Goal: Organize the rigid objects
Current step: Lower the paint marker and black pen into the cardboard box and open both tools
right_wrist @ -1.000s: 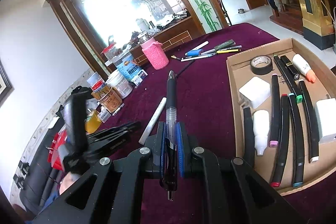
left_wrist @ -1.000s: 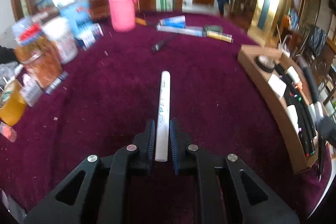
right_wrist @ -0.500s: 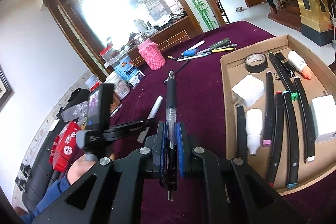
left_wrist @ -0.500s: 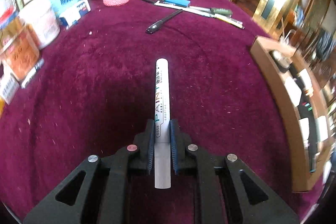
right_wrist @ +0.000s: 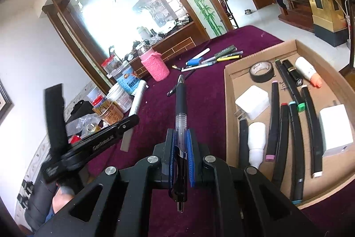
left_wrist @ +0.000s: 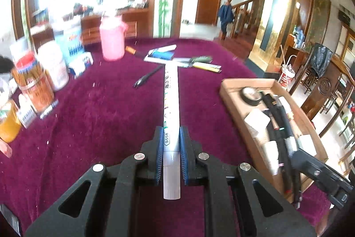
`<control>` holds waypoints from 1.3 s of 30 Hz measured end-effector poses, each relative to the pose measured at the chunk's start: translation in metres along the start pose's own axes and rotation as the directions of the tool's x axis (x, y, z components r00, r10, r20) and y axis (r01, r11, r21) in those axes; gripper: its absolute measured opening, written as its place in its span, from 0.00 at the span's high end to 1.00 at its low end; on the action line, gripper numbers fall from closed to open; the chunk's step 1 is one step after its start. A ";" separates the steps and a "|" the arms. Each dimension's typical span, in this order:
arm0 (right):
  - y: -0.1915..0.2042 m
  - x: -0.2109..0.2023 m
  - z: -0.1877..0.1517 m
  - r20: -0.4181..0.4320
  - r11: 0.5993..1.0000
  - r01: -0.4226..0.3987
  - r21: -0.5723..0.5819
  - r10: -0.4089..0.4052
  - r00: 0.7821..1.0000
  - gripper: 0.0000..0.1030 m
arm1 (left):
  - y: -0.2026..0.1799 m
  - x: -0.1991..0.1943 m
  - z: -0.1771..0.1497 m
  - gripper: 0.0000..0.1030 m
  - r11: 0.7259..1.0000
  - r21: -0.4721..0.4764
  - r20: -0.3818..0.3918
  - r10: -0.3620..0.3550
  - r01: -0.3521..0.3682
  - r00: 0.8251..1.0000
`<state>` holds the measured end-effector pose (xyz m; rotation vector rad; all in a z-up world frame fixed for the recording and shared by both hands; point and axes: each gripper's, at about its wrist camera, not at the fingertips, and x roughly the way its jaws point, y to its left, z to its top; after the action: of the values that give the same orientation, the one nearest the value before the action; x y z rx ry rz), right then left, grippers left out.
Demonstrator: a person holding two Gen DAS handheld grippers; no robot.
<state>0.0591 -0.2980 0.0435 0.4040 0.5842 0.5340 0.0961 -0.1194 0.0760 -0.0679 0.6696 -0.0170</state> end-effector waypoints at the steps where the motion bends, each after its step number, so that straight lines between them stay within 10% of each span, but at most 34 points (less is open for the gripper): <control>1: -0.001 -0.002 0.001 0.007 1.000 0.003 -0.001 -0.003 1.000 0.91 | -0.006 -0.004 0.000 0.89 1.000 0.009 0.019 0.004 -0.004 1.000; 9: -0.024 -0.024 0.012 0.059 0.999 0.030 0.037 -0.032 0.998 0.91 | -0.072 -0.021 -0.002 0.88 0.991 0.133 0.105 -0.011 -0.003 0.994; 39: -0.102 -0.044 0.028 0.057 0.983 0.136 0.127 -0.144 0.988 0.91 | -0.169 0.025 -0.026 0.89 0.971 0.226 -0.020 -0.073 0.075 0.997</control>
<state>0.0815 -0.4103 0.0322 0.4913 0.5787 0.3493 0.1006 -0.2903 0.0512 0.1274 0.6729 -0.1657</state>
